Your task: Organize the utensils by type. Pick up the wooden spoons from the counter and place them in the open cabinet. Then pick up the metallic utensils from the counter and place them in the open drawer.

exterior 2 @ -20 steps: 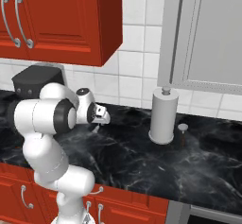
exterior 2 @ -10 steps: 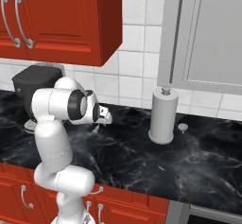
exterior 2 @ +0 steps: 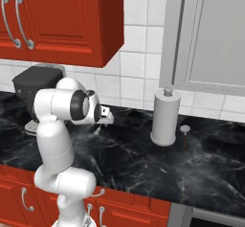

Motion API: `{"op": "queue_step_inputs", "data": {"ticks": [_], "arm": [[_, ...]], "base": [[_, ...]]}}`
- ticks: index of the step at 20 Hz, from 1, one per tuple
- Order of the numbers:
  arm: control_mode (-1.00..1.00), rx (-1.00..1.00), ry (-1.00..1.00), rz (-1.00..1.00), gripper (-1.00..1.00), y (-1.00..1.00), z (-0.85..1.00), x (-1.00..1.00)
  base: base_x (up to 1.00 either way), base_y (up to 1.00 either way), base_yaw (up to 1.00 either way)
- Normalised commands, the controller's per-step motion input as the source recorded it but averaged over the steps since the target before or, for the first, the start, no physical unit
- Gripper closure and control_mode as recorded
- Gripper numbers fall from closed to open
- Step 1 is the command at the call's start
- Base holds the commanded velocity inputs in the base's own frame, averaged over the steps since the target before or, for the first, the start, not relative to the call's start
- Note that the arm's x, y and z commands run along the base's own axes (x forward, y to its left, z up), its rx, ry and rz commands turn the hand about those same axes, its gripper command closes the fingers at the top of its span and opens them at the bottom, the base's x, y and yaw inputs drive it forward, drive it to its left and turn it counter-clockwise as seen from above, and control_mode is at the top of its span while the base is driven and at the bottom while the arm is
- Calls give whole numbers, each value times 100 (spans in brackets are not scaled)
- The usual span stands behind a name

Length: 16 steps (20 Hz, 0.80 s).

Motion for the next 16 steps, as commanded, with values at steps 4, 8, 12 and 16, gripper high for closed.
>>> {"op": "queue_step_inputs", "data": {"ticks": [4, 8, 12, 16], "arm": [[-100, 0, 0, 0, -100, -5, -38, 15], [-100, 0, 0, 0, -100, -6, -41, 0], [-100, 0, 0, 0, -100, -3, -36, -19], [-100, 0, 0, -2, -100, 0, -36, -26]], "base": [[0, 0, 0], [0, 0, 0], [0, 0, 0], [0, 0, 0]]}}
